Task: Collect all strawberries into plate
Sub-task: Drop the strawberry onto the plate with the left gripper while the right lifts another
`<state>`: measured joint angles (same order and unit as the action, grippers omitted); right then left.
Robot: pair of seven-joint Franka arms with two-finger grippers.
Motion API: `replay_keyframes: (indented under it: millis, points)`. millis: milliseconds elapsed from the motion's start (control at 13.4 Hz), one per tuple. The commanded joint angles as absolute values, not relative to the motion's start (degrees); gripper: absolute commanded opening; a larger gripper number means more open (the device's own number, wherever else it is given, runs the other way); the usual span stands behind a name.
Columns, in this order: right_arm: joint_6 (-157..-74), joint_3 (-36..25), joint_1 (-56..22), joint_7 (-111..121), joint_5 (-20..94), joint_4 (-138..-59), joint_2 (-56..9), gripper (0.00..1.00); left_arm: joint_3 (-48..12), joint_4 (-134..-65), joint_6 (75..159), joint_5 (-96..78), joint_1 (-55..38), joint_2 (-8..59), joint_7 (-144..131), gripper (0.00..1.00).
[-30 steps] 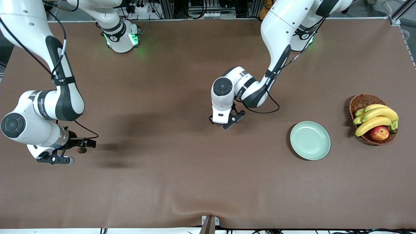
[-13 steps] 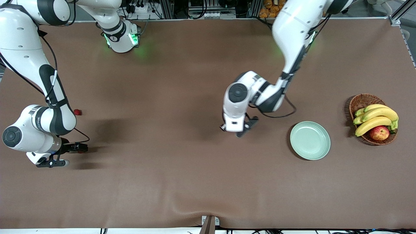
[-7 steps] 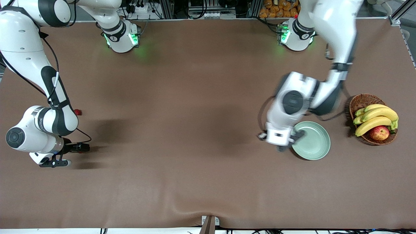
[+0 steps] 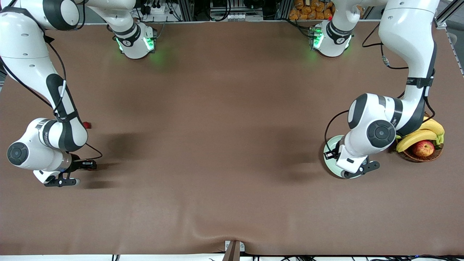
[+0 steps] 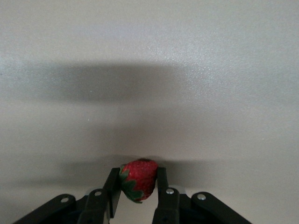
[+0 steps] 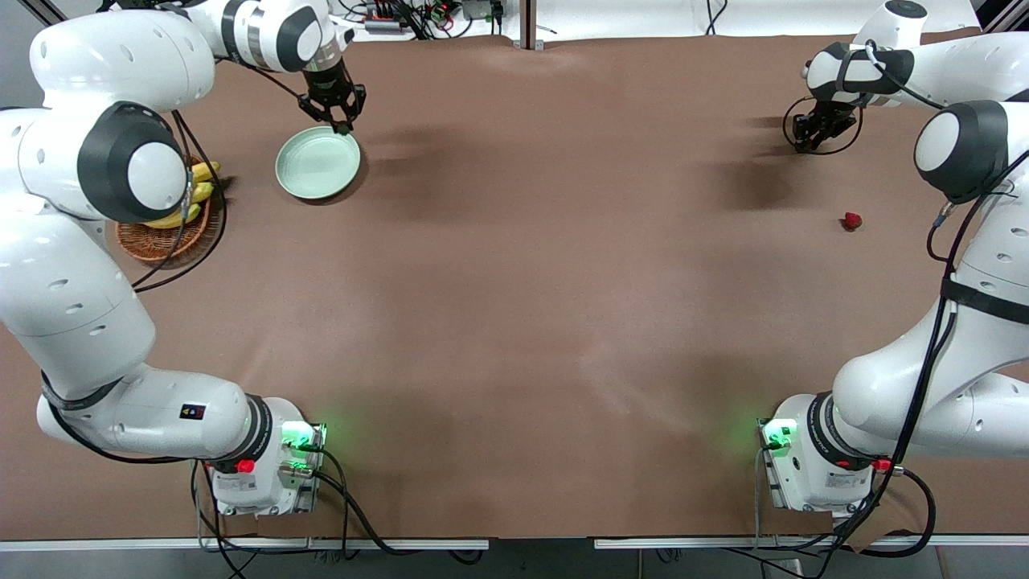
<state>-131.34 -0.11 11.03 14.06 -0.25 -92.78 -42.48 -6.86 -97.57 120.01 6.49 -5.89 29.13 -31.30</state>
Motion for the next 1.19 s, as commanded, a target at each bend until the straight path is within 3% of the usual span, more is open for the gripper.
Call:
replay_keyframes:
  millis: [0, 299, 373, 448, 522, 672, 896, 1119]
  points:
    - [-131.22, 0.00, 10.99, 17.04, -0.09, -91.58, -43.16, 0.00, -7.56, -99.22, 121.63, 7.12, -3.17, 30.75, -28.48, 0.00]
    - [-130.69, 1.66, 9.94, 23.29, 0.18, -90.97, -40.62, 0.00, -7.47, -103.36, 129.89, 9.04, 1.74, 32.95, -24.18, 0.02]
    - [-130.26, 3.15, 9.76, 24.34, 0.00, -90.97, -39.65, 0.00, -7.64, -103.19, 130.77, 10.10, 3.32, 34.00, -23.73, 0.17]
    - [-129.64, 5.60, 9.49, 25.39, -0.35, -90.62, -39.03, 0.00, -7.65, -103.18, 131.39, 10.02, 3.60, 34.45, -23.82, 0.81]
    - [-127.72, 7.89, 9.14, 26.62, -0.35, -89.40, -38.85, 0.00, -7.56, -103.27, 131.40, 10.02, 3.78, 34.19, -23.82, 1.00]
    - [-124.02, 12.37, 7.40, 27.34, 0.17, -86.94, -39.55, 0.00, -7.65, -102.92, 130.44, 10.02, 4.22, 32.01, -23.64, 1.00]
    - [-123.58, 13.01, -1.99, 21.74, 0.79, -84.56, -39.99, 0.00, -8.52, -101.26, 126.23, 10.11, 3.61, 27.87, -23.82, 1.00]
    - [-124.45, 13.10, -8.77, 13.91, 4.99, -83.50, -41.48, 0.00, -12.65, -95.20, 115.87, 9.67, 3.60, 27.07, -24.52, 1.00]
